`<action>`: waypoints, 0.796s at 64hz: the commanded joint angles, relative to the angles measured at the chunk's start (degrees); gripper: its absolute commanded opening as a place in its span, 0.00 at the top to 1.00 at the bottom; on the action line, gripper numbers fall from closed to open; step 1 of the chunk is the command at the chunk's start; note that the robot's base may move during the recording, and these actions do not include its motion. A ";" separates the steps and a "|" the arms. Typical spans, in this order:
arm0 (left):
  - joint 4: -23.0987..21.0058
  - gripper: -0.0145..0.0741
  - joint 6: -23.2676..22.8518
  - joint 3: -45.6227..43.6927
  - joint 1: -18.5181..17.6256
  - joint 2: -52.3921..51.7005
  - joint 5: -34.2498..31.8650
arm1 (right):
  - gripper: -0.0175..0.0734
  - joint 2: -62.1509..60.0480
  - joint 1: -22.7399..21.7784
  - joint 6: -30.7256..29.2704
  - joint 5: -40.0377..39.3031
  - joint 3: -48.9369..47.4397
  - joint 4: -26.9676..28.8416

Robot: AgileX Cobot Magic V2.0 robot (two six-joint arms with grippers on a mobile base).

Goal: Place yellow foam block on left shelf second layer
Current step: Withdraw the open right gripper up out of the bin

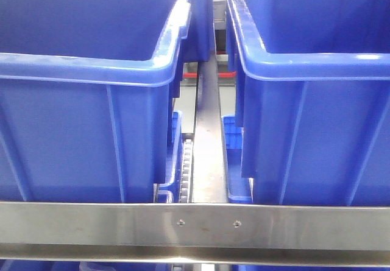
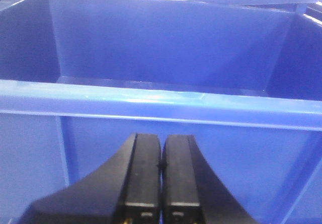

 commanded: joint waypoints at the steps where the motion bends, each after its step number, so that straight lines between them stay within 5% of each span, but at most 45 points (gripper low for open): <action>1: -0.42 0.68 -0.22 1.48 -0.18 0.21 -4.86 | 0.77 0.67 -2.49 -4.62 -5.11 -0.33 2.05; 19: -0.42 0.68 -0.22 1.48 -0.18 0.21 -4.86 | 0.77 -3.69 -14.51 -5.60 -18.28 13.56 6.33; 30: -0.42 0.68 -0.22 1.48 -0.18 0.21 -4.86 | 0.77 -8.33 -15.07 -5.36 -30.14 23.99 8.65; 51: -0.42 0.68 -0.22 1.48 -0.18 0.21 -4.86 | 0.77 -8.24 -15.07 -5.36 -27.68 23.77 9.58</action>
